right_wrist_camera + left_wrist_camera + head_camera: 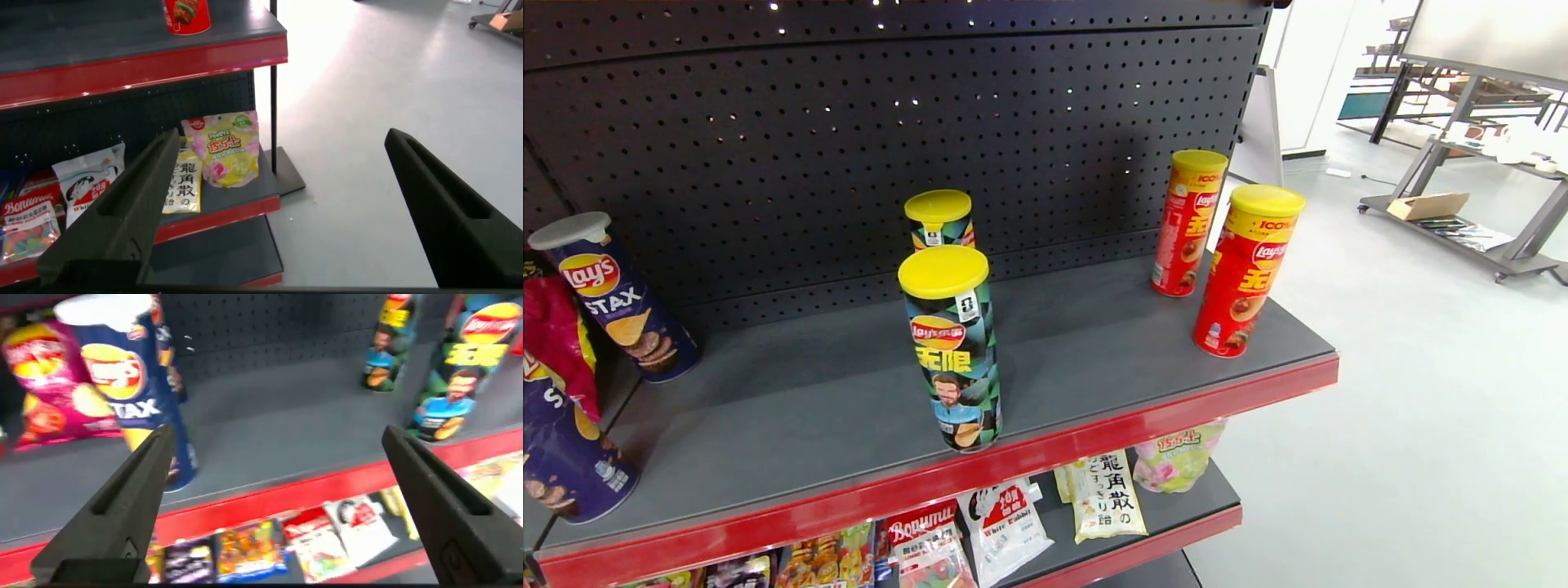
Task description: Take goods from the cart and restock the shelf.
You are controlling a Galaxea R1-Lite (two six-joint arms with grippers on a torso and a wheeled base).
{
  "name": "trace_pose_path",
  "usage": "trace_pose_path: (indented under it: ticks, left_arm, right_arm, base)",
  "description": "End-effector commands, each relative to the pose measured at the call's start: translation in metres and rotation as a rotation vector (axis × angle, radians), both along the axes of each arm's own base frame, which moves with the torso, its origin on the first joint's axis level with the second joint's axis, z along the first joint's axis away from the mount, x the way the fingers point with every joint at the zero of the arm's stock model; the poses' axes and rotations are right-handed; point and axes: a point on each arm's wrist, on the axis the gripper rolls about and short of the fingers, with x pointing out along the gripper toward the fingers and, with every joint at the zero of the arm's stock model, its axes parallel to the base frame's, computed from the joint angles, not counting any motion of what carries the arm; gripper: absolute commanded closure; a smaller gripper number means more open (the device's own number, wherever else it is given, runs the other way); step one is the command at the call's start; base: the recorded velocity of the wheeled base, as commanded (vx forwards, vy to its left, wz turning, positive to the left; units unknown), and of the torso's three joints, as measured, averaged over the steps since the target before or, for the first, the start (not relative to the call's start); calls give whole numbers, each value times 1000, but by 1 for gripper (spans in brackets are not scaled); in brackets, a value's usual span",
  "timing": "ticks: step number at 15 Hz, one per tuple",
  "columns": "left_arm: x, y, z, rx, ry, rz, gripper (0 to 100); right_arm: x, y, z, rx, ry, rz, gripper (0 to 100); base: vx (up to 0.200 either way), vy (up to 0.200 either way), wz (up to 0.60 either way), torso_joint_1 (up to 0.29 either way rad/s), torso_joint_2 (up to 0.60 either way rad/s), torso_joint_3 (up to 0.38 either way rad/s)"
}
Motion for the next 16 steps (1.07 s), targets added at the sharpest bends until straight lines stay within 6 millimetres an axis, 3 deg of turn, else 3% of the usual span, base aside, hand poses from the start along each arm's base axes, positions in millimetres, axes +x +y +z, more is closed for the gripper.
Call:
trace_pose_path:
  ticks: [1, 16]
  left_arm:
    - [-5, 1, 7, 5, -35, 62, 0]
    - [1, 0, -3, 34, 13, 9, 0]
  right_arm:
    - [0, 0, 0, -2, -1, 0, 0]
    - [0, 0, 0, -3, -1, -1, 0]
  base:
    - [0, 0, 0, 0, 0, 0]
    - [0, 0, 40, 0, 0, 0]
